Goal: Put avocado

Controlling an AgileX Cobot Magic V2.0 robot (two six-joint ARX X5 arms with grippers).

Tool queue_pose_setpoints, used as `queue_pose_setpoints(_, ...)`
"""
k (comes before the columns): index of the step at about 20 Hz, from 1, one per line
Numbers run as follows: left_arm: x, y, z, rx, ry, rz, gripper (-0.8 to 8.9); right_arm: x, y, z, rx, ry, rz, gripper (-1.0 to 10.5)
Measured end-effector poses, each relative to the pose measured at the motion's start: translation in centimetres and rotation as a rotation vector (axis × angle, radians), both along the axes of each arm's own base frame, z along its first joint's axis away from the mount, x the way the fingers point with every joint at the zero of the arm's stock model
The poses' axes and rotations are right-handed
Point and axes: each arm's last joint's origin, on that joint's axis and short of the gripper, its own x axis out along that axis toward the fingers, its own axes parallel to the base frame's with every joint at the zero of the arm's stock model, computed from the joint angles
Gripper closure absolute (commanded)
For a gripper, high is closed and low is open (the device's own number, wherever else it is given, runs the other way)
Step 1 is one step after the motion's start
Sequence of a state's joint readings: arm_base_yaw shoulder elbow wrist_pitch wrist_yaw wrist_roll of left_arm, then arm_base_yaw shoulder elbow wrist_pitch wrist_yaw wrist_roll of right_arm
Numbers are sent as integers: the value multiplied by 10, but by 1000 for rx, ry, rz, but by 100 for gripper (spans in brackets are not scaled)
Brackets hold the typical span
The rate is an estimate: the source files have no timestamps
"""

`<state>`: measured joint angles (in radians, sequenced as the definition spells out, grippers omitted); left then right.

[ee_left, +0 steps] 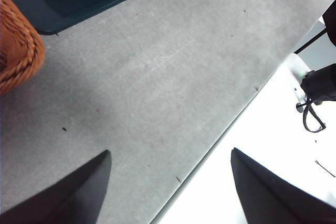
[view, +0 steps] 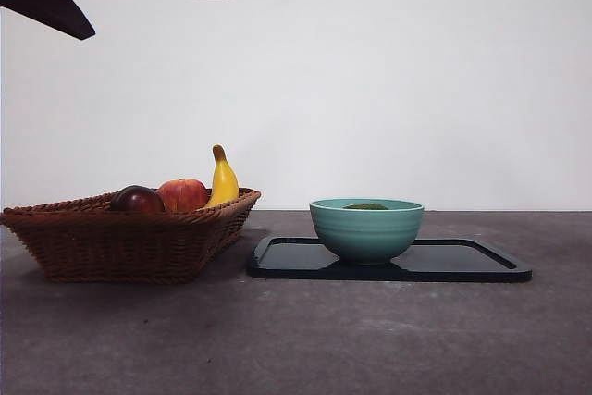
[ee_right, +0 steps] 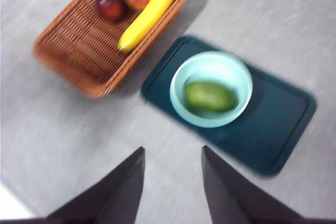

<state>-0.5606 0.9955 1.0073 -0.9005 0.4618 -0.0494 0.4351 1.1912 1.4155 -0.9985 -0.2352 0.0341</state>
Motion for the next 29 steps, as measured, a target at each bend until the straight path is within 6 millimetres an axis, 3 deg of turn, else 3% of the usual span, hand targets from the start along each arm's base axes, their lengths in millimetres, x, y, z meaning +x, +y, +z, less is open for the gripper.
queue_pose_setpoints(6, 0, 0, 0, -1, -1, -1, 445, -61, -12, -41, 33, 69, 118, 772)
queue_pose_setpoints(10, 0, 0, 0, -1, -1, 0, 445, -81, -15, -78, 36, 147, 176, 772)
queue_pose_setpoints(20, 0, 0, 0, -1, -1, -1, 452, -84, -17, -75, 70, 109, 170, 773)
queue_pose_setpoints(21, 0, 0, 0, -1, -1, 0, 494, -84, -17, -75, 70, 108, 171, 773)
queue_pose_setpoints(22, 0, 0, 0, -1, -1, -1, 597, -84, -17, -75, 70, 108, 170, 795)
queue_pose_setpoints(24, 0, 0, 0, -1, -2, -1, 816, -84, -17, -75, 70, 109, 170, 940)
queue_pose_setpoints(29, 0, 0, 0, -1, -2, -1, 805, -84, -17, -75, 70, 109, 170, 939)
